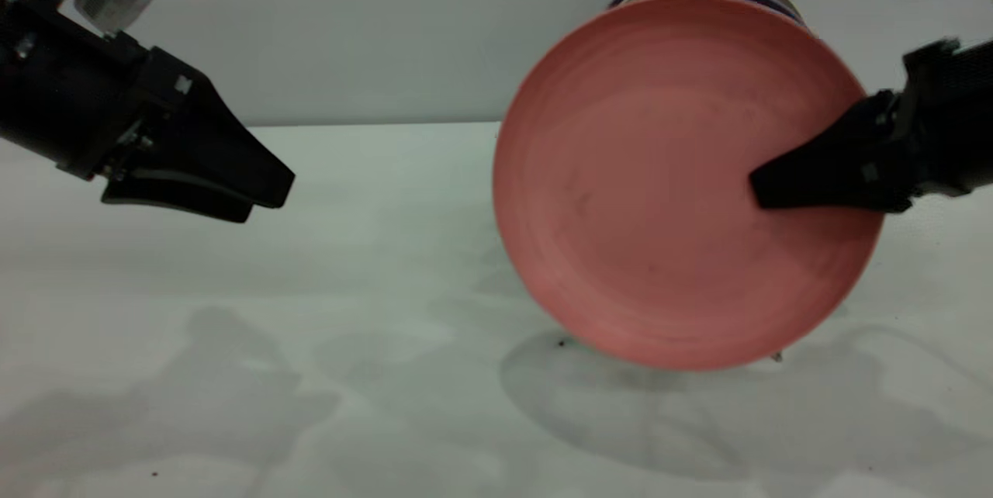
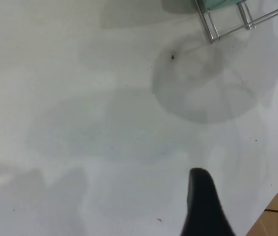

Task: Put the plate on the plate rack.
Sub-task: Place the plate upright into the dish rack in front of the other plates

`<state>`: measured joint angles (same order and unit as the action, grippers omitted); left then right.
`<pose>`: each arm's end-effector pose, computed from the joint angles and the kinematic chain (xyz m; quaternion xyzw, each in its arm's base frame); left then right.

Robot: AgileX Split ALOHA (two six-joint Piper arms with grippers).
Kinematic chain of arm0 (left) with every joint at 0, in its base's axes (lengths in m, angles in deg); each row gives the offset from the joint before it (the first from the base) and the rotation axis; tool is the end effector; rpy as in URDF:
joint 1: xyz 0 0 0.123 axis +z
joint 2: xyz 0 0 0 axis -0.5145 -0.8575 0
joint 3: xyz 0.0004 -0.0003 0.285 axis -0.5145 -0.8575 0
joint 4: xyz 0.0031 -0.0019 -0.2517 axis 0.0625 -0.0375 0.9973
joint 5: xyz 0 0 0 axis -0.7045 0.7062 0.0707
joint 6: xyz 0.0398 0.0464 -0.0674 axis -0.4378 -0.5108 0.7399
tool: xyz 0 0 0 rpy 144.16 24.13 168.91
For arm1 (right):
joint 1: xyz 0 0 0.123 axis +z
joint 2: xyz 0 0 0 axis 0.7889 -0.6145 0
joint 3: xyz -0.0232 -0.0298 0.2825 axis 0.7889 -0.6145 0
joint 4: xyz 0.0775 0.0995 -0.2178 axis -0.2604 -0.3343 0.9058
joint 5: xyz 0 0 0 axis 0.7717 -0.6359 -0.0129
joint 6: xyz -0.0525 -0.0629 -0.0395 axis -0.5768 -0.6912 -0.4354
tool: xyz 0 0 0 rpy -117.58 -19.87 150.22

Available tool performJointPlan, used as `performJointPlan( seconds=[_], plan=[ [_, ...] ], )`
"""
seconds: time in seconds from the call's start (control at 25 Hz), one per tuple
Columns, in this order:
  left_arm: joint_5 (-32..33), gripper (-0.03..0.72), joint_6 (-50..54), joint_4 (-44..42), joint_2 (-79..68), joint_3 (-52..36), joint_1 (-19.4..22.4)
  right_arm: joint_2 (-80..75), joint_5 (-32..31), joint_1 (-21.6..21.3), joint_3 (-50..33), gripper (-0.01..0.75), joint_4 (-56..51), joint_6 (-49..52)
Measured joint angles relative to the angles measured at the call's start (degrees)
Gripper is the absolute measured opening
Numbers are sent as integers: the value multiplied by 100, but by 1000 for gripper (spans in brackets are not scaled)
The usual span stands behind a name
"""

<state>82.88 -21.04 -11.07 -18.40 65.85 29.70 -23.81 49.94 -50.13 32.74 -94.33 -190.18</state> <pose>0.3070 -0.0596 0.1579 0.1457 0.9229 -0.2833 0.2162 0.2802 0.0670 0.1463 -0.3061 0.8416 0.2501 0.3680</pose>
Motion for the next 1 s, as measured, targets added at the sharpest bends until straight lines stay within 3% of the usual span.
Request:
performJointPlan(
  seconds=[0.44,1.0],
  plan=[
    [0,486,0,0,0,0,0,149,604,0,501,123,1108,-4],
    [-179,486,-11,-5,0,0,0,149,587,-4,1421,123,1956,-4]
  ],
)
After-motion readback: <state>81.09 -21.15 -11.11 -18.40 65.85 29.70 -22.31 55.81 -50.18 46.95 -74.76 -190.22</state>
